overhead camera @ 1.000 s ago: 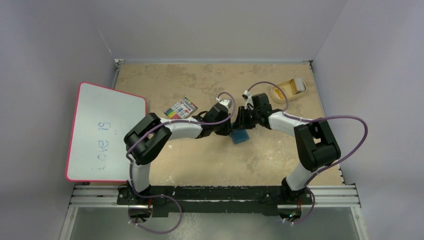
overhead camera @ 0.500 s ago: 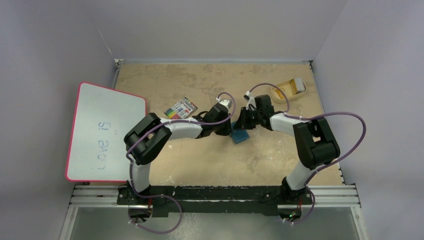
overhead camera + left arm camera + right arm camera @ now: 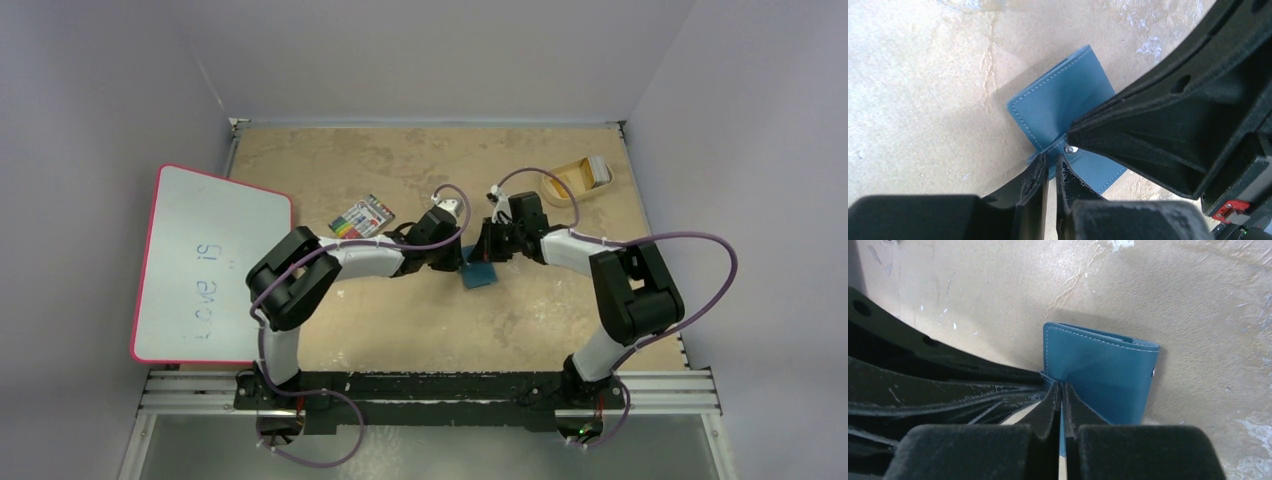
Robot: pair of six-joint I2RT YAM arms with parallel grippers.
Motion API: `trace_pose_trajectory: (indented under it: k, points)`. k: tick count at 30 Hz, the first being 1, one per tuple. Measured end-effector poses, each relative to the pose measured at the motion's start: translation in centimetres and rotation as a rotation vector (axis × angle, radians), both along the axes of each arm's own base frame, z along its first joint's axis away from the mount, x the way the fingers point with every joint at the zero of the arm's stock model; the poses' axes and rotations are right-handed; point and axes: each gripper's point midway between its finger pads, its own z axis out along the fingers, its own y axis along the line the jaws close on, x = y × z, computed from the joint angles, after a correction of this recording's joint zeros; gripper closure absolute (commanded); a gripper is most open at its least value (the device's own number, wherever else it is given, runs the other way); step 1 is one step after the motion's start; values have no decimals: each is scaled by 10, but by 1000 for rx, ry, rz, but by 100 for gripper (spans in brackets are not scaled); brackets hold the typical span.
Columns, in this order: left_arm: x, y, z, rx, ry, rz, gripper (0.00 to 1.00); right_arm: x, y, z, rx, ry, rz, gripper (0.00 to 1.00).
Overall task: Put the credit cards into the card holder
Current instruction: Close the card holder at the center of the board.
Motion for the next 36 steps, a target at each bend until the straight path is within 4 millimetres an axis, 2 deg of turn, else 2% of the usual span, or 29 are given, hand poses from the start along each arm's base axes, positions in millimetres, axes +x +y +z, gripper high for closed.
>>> trace_pose_trajectory:
  k: [12, 18, 30, 36]
  points:
    - [23, 33, -6, -4, 25, 112, 77, -9, -5, 2, -31, -7, 3, 100]
    - [20, 22, -1, -106, 36, 103, 72, -6, -5, 15, -19, -49, 1, 100]
    - [20, 4, 16, -235, 43, 90, 69, -4, -9, 22, -36, -91, -12, 100]
    - [20, 4, 4, -227, 62, 96, 69, -5, -15, 15, -63, -89, -29, 100]
